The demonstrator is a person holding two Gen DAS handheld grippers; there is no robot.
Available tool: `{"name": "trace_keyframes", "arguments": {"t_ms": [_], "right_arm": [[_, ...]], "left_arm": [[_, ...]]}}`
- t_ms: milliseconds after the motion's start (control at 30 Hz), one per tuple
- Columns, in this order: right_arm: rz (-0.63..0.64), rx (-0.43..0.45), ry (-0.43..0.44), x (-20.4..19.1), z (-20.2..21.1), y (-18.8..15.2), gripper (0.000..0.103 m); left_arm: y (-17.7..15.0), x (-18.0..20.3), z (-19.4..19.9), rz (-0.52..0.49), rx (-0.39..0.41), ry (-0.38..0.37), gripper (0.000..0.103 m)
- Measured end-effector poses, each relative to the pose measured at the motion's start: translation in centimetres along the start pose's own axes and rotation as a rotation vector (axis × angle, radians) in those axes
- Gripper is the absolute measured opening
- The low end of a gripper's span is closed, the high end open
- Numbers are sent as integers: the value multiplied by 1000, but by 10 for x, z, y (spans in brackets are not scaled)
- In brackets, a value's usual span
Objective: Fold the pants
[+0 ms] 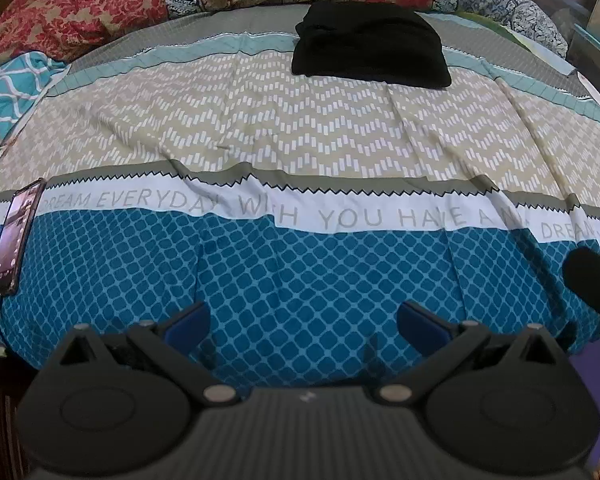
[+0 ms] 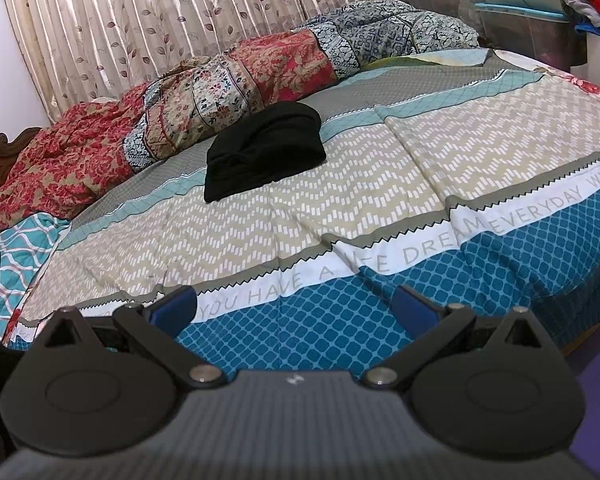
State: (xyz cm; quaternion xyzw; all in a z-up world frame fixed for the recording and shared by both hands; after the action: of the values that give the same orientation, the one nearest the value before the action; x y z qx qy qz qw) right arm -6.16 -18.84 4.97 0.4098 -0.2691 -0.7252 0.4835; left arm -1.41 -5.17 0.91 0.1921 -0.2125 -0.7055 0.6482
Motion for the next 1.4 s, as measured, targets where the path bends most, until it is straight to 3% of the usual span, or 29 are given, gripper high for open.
{"name": "trace_keyframes", "arguments": {"t_ms": [700, 1400], "right_arm": [[-13, -6, -4, 4, -1, 0, 103], [-21, -10, -6, 6, -3, -2, 103]], "left_arm": [[-5, -1, -4, -19, -12, 22, 103], [-5, -3, -6, -71, 22, 92, 103]]}}
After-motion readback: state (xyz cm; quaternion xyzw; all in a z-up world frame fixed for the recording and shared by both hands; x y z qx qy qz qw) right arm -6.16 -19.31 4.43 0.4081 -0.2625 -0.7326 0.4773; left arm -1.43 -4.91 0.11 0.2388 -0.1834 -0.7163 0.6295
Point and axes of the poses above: each gripper's, at about its wrist camera, not at the fingertips, and z roughly against the way its jaws point, x to its right, y to its top, the point moved 6 cm from there along -z, roughly the way its jaws point, and after that the axes turned 5 degrees about x, right-handed, at the moved point
